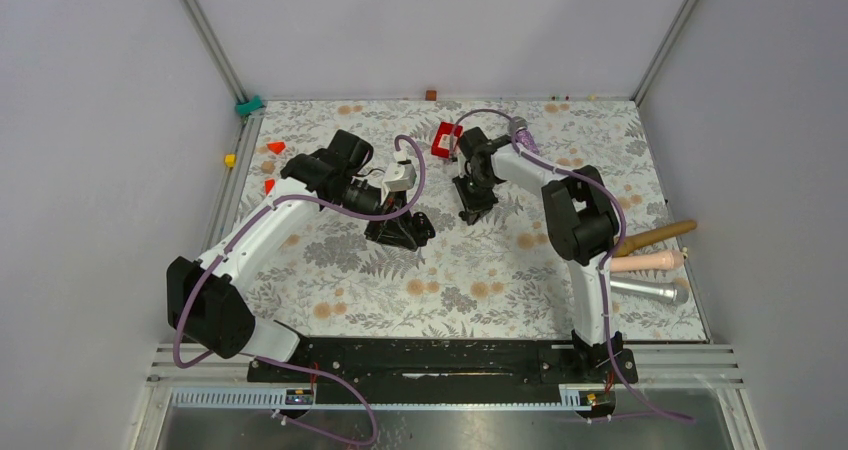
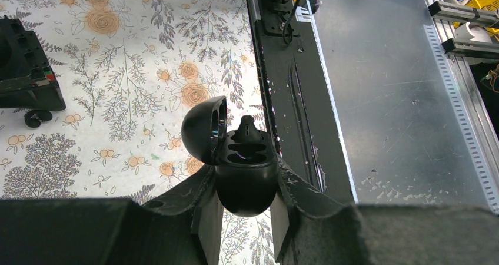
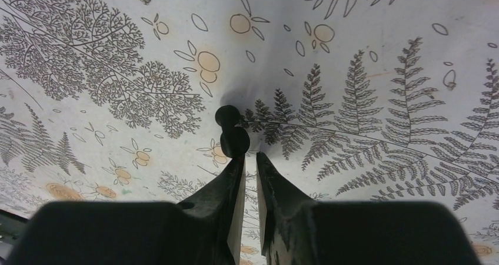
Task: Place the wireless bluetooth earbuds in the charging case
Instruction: Pick up the left earbud from the center of the board.
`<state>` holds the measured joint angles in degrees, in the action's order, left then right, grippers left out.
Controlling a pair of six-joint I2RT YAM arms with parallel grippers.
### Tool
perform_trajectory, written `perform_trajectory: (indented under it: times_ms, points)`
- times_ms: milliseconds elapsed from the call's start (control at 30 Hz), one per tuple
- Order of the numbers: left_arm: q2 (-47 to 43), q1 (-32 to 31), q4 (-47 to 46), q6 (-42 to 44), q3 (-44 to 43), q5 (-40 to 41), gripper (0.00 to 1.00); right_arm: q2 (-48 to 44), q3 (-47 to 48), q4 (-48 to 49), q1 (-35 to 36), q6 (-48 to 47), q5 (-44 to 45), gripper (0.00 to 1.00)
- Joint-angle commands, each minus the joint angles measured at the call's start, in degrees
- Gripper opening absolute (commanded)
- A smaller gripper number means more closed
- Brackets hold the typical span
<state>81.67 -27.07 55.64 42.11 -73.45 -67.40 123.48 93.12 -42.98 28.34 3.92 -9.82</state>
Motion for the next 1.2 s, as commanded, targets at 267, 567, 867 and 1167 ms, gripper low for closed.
perform_trajectory:
  times_ms: [267, 567, 867, 1167]
  points:
    - [-1.9, -0.3, -0.9, 0.6, 0.1, -1.3, 0.0, -4.1, 2.3, -3.1, 2.2, -0.9, -1.1, 0.2]
    - [-2.5, -0.2, -0.9, 0.6, 0.2, -1.4, 0.0, -6.0, 1.7, -4.0, -0.7, -3.0, -2.9, 0.23]
    - [-2.4, -0.2, -0.9, 0.7, 0.2, -1.7, 0.0, -2.9, 6.0, -4.4, -5.2, -3.7, -5.4, 0.29]
    - [-2.4, -0.3, -0.9, 0.7, 0.2, -1.7, 0.0, 3.3, 10.3, -7.0, -5.2, -4.3, -4.7, 0.29]
